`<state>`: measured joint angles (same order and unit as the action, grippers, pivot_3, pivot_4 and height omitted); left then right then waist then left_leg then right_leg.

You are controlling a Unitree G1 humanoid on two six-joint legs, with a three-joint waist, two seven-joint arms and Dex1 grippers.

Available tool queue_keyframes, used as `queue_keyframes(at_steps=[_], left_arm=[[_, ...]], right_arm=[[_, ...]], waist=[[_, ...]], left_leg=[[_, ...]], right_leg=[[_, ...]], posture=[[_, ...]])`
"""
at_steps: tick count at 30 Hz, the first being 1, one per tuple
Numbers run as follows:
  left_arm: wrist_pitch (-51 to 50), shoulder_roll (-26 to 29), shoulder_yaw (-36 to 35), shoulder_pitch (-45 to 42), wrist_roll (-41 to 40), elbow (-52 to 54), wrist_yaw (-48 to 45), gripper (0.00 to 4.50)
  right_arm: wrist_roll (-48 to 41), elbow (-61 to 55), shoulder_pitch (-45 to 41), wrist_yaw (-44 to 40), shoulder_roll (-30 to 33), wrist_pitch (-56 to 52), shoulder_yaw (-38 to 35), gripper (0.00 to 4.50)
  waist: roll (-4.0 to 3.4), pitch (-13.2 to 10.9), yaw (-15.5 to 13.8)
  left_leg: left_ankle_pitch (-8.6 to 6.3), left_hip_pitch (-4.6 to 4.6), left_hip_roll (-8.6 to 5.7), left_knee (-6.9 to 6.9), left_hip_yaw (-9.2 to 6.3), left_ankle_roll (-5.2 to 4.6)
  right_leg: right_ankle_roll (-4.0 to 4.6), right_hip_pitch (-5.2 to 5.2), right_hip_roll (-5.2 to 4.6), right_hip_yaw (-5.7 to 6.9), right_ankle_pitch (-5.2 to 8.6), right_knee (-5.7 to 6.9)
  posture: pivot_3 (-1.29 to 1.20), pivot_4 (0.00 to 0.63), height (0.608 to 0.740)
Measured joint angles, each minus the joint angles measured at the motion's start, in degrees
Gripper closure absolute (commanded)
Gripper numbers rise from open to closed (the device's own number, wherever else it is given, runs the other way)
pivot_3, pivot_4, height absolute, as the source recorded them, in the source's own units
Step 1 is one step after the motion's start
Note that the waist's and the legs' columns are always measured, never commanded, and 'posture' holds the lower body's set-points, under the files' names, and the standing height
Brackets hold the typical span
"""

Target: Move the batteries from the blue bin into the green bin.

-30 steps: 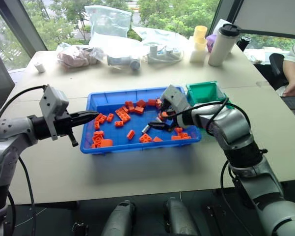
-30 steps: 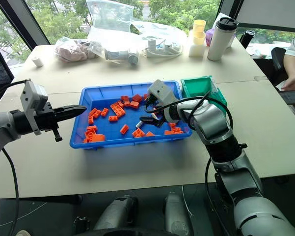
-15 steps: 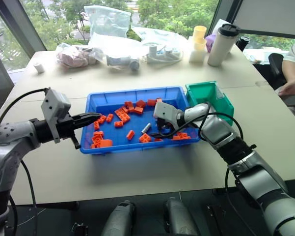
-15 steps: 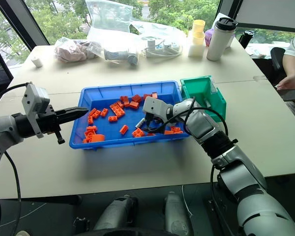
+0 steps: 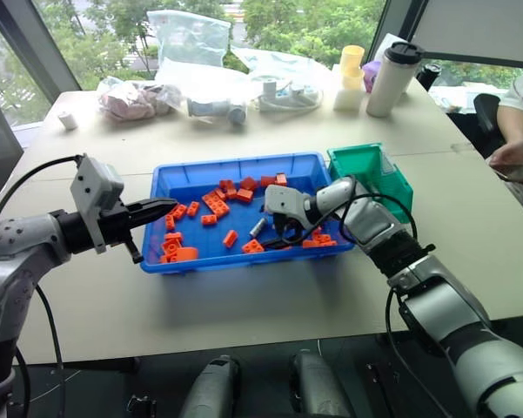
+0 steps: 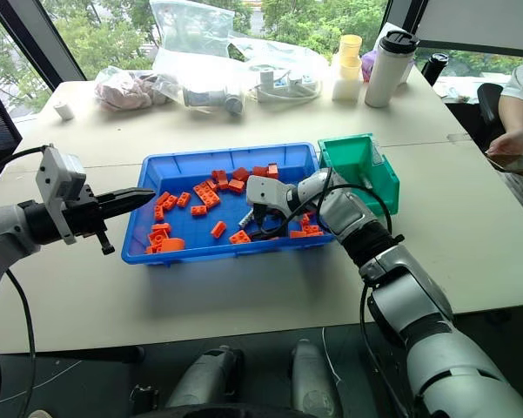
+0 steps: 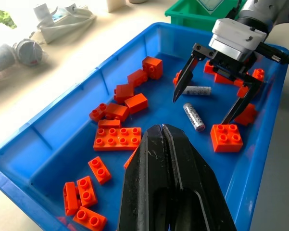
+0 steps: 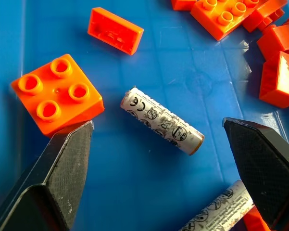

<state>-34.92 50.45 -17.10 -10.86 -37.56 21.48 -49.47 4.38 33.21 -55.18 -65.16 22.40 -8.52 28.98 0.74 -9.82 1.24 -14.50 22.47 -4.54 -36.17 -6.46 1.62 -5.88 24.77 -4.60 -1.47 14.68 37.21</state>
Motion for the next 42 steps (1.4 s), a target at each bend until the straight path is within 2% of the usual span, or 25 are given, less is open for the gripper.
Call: queue_keyframes(at_steps=[3, 5, 7, 13, 17, 20, 25, 28, 31, 34, 39, 40, 42], left_arm=[[0.00, 0.00, -0.09, 0.03, -0.13, 0.12, 0.10, 4.50], [0.00, -0.01, -0.12, 0.09, -0.16, 0.23, 0.38, 4.50], [0.00, -0.01, -0.24, 0.50, -0.17, 0.60, 0.85, 4.50], [0.00, -0.25, -0.63, 1.76, -0.45, 1.43, 1.60, 4.50], [0.00, -0.87, -0.79, 2.04, -0.51, 1.94, 2.25, 4.50], [0.00, -1.02, -0.82, 2.11, -0.55, 2.26, 2.47, 4.50], [-0.02, -1.11, -1.07, 2.17, -0.58, 2.31, 2.64, 4.50], [0.09, -1.28, -0.65, 1.67, -0.53, 1.96, 2.26, 4.50], [0.39, -1.72, 0.05, 1.09, -0.32, 0.71, 1.94, 4.50], [0.66, -2.52, 2.18, -1.59, 0.38, -1.47, 1.08, 4.50], [2.04, -3.44, 4.97, -5.18, 1.89, -3.96, -0.39, 4.50], [2.12, -3.53, 5.18, -5.42, 2.04, -4.41, -0.57, 4.50], [2.26, -3.58, 5.21, -5.54, 2.14, -4.97, -0.79, 4.50]], right_arm=[[1.93, 8.02, -4.29, -0.53, -2.67, 3.52, 0.04, 0.06], [3.10, 13.31, -6.85, -0.93, -4.24, 5.52, 0.04, 0.60], [3.97, 17.26, -8.75, -1.64, -5.59, 6.87, 0.03, 1.33], [5.73, 23.70, -11.16, -4.28, -7.71, 10.93, -0.26, 4.46], [6.55, 24.51, -11.57, -3.22, -8.35, 11.20, -1.39, 4.49], [5.75, 22.90, -11.51, -1.19, -7.10, 6.82, -4.89, 4.49], [1.11, 4.75, -9.93, -1.39, 3.38, -7.85, -13.94, 4.49], [-0.28, -7.19, -6.49, 0.34, 13.70, -17.37, -20.08, 4.49], [0.81, -10.88, -0.93, 2.87, 22.10, -21.45, -23.16, 4.49], [1.18, -11.86, 4.75, 4.74, 25.48, -23.82, -23.80, 4.49], [0.97, -11.94, 7.91, 6.28, 25.05, -23.72, -22.92, 4.49], [0.93, -11.93, 7.90, 6.85, 24.76, -23.59, -22.93, 3.48], [0.77, -11.53, 7.71, 8.15, 24.19, -23.66, -23.16, 2.60]], waist=[[0.00, 0.00, 0.22], [0.00, 0.00, 0.36], [0.00, 0.00, 0.63], [0.00, 0.00, 1.28], [-0.01, 0.00, 1.32], [-0.03, -0.02, 1.12], [-0.07, -0.04, 0.58], [-0.06, -0.03, -0.41], [-0.04, -0.02, -0.72], [-0.05, -0.03, -0.07], [-0.12, -0.06, 1.33], [-0.12, -0.06, 1.37], [-0.12, -0.06, 1.21]], left_leg=[[0.04, -0.01, 0.00, 0.02, -0.01, 0.07], [0.05, 0.00, 0.00, 0.02, -0.01, 0.08], [0.05, 0.00, 0.00, 0.02, -0.02, 0.09], [0.05, -0.01, 0.01, 0.04, -0.07, 0.10], [0.05, -0.02, 0.02, 0.04, -0.07, 0.10], [0.07, 0.00, 0.00, 0.03, -0.07, 0.13], [0.01, 0.06, -0.05, 0.03, -0.07, 0.03], [-0.01, 0.06, -0.05, 0.03, -0.05, -0.01], [-0.02, 0.01, -0.06, -0.02, -0.01, -0.03], [-0.02, -0.05, 0.03, 0.00, 0.11, -0.03], [-0.02, -0.06, 0.08, 0.05, 0.17, -0.03], [-0.02, -0.06, 0.08, 0.05, 0.18, -0.03], [-0.02, -0.06, 0.08, 0.03, 0.16, -0.03]], right_leg=[[0.00, 0.01, 0.01, 0.00, 0.00, 0.00], [0.00, 0.01, 0.01, 0.00, 0.00, 0.00], [0.00, -0.01, 0.01, 0.00, 0.00, -0.01], [0.00, 0.00, 0.01, 0.01, 0.00, 0.01], [0.00, 0.01, 0.00, 0.00, 0.00, 0.02], [0.01, 0.01, -0.01, 0.01, 0.00, 0.01], [0.00, 0.03, -0.07, 0.01, 0.00, -0.02], [0.00, 0.00, -0.09, 0.01, 0.00, -0.07], [0.01, -0.12, -0.11, 0.04, 0.00, -0.14], [0.04, -0.12, -0.09, -0.02, -0.02, -0.09], [0.04, -0.05, -0.06, -0.05, -0.02, -0.04], [0.04, -0.05, -0.06, -0.06, -0.02, -0.04], [0.04, -0.05, -0.06, -0.06, -0.02, -0.04]], posture=[[0.00, 0.150, 0.740], [0.00, 0.150, 0.740], [0.00, 0.150, 0.740], [0.00, 0.150, 0.740], [0.00, 0.150, 0.740], [0.00, 0.150, 0.740], [0.00, 0.150, 0.740], [0.00, 0.150, 0.740], [0.00, 0.150, 0.740], [0.00, 0.150, 0.740], [0.00, 0.150, 0.740], [0.00, 0.150, 0.740], [0.00, 0.150, 0.740]])
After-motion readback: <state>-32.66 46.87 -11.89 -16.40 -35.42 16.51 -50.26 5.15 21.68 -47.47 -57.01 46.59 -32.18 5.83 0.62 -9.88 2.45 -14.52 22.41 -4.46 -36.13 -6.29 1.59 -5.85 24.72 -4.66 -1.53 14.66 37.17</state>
